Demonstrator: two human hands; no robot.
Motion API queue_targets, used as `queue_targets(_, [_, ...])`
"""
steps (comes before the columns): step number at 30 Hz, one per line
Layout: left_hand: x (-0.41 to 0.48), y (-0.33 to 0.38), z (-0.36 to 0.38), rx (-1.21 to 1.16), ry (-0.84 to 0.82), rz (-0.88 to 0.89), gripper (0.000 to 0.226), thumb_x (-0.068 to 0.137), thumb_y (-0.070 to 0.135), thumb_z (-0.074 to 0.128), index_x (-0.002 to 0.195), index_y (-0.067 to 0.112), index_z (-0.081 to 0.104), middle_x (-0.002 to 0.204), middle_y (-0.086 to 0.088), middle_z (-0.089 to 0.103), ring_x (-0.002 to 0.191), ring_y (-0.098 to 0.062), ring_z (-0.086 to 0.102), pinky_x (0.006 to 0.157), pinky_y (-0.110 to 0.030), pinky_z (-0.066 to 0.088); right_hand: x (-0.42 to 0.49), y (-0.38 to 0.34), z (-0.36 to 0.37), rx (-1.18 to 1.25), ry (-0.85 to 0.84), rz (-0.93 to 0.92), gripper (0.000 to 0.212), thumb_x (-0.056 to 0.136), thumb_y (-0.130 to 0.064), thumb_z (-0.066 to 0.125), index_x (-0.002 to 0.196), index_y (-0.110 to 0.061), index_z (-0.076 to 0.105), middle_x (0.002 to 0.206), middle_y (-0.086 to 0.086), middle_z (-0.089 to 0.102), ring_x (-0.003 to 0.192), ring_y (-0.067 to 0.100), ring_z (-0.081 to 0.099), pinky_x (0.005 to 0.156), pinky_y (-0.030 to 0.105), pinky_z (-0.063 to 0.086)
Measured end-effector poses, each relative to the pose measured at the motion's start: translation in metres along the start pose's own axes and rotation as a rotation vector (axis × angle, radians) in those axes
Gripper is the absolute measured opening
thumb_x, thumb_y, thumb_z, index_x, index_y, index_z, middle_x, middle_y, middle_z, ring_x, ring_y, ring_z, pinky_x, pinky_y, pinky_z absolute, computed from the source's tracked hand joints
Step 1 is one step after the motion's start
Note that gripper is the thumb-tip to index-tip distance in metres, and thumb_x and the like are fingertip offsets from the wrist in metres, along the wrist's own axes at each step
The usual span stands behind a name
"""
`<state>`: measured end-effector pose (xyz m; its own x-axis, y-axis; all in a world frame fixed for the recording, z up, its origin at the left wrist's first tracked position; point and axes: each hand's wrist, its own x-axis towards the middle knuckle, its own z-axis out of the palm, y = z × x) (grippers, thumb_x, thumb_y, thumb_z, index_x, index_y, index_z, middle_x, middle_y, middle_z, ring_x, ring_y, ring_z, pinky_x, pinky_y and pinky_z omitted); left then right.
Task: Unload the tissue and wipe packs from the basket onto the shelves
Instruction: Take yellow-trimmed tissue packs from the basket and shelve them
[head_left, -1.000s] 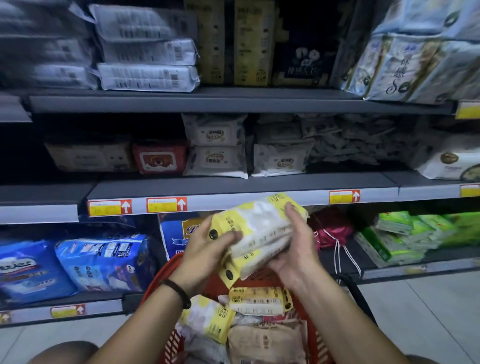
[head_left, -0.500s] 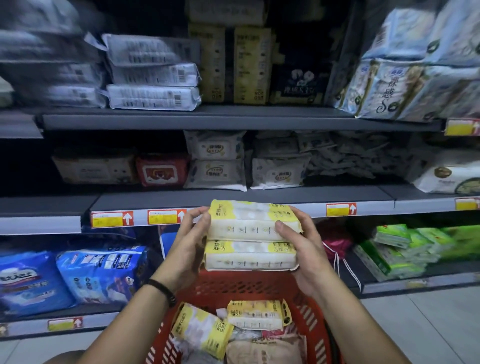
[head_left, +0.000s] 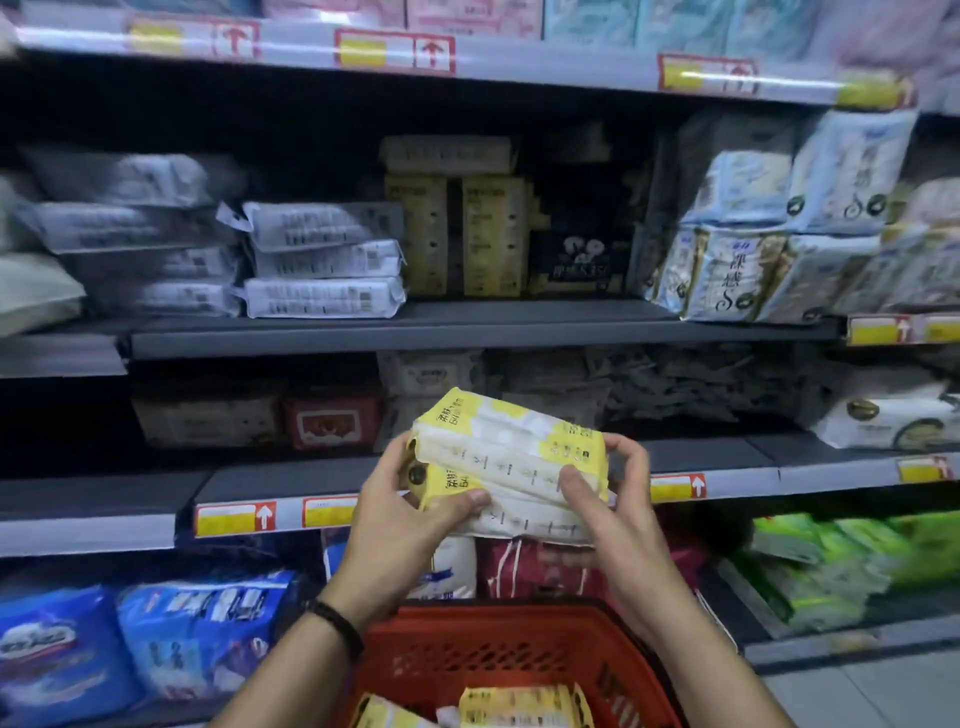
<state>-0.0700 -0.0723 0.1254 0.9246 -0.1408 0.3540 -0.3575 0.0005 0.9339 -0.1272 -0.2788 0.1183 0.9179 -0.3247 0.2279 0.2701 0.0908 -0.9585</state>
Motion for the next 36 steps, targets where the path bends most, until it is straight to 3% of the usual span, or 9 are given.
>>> queue_targets(3, [0.012,0.017,0.003,0.001,0.022,0.06,0.062,0.076,0.009,0.092,0.128,0.026,0.063,0.114,0.014,0.077,0.105,-0.004,0.073,0.084,-0.02,0.059,0.006,-0.016,-0.001,-0.008,0.018,0.006,0.051,0.082,-0.04,0.083,0.124,-0.04,0.054,0.113,0.009,0.075,0.095,0.036,0.078,0.069,0.056,0.065])
queue_targets(7, [0.042,0.047,0.005,0.018,0.023,0.139,0.064,0.075,0.016,0.094,0.128,0.031,0.062,0.119,0.013,0.076,0.111,-0.007,0.072,0.09,-0.026,0.059,0.033,-0.053,0.01,-0.014,0.091,-0.105,0.045,0.09,-0.021,0.081,0.126,-0.032,0.056,0.115,0.009,0.072,0.095,0.03,0.078,0.067,0.043,0.066])
queue_targets(14, [0.125,0.12,0.005,0.273,0.148,0.288,0.068,0.067,0.036,0.099,0.122,0.034,0.059,0.111,0.022,0.071,0.097,0.02,0.062,0.074,-0.001,0.047,0.118,-0.127,0.034,-0.23,0.107,-0.246,0.056,0.087,-0.041,0.084,0.132,-0.033,0.053,0.115,-0.003,0.074,0.091,0.015,0.078,0.075,0.048,0.067])
queue_targets(19, [0.192,0.146,0.008,0.594,0.274,0.288,0.075,0.065,0.07,0.087,0.122,0.031,0.057,0.113,0.011,0.072,0.105,-0.017,0.069,0.088,-0.04,0.06,0.192,-0.16,0.051,-0.508,0.126,-0.34,0.062,0.089,-0.063,0.069,0.14,-0.033,0.051,0.124,-0.005,0.071,0.112,0.02,0.069,0.095,0.044,0.058])
queue_targets(22, [0.213,0.14,0.018,0.962,0.279,0.221,0.088,0.075,0.066,0.082,0.138,0.017,0.044,0.129,-0.008,0.062,0.111,-0.035,0.068,0.083,-0.044,0.058,0.222,-0.148,0.06,-0.765,0.089,-0.248,0.046,0.104,-0.053,0.055,0.135,-0.019,0.056,0.128,0.008,0.067,0.12,0.031,0.064,0.091,0.032,0.045])
queue_targets(25, [0.213,0.122,0.02,1.293,0.254,0.277,0.1,0.086,0.049,0.079,0.157,0.015,0.017,0.144,-0.015,0.044,0.096,-0.036,0.071,0.061,-0.039,0.049,0.232,-0.122,0.063,-1.079,0.067,-0.145,0.051,0.103,-0.065,0.042,0.13,-0.023,0.057,0.128,0.008,0.066,0.119,0.037,0.061,0.102,0.048,0.047])
queue_targets(27, [0.206,0.112,0.014,1.399,0.256,0.395,0.086,0.089,0.048,0.076,0.154,0.02,0.027,0.141,-0.011,0.041,0.081,-0.03,0.07,0.053,-0.035,0.043,0.233,-0.116,0.062,-1.074,0.088,-0.181,0.051,0.104,-0.062,0.042,0.128,-0.022,0.06,0.122,0.009,0.068,0.112,0.034,0.063,0.099,0.048,0.051])
queue_targets(31, [0.199,0.085,0.004,1.455,0.197,0.617,0.048,0.093,0.057,0.059,0.127,0.023,0.06,0.123,-0.003,0.053,0.103,-0.028,0.056,0.084,-0.04,0.051,0.229,-0.118,0.065,-1.0,0.148,-0.205,0.044,0.11,-0.046,0.045,0.113,-0.012,0.073,0.103,0.011,0.072,0.092,0.029,0.064,0.077,0.036,0.05])
queue_targets(36, [0.183,0.069,0.012,1.323,0.14,0.556,0.065,0.094,0.063,0.049,0.141,0.018,0.057,0.129,-0.006,0.05,0.115,-0.029,0.054,0.107,-0.045,0.044,0.218,-0.115,0.08,-1.042,0.346,-0.2,0.045,0.11,-0.043,0.048,0.097,-0.01,0.074,0.086,0.008,0.066,0.077,0.027,0.059,0.068,0.033,0.047])
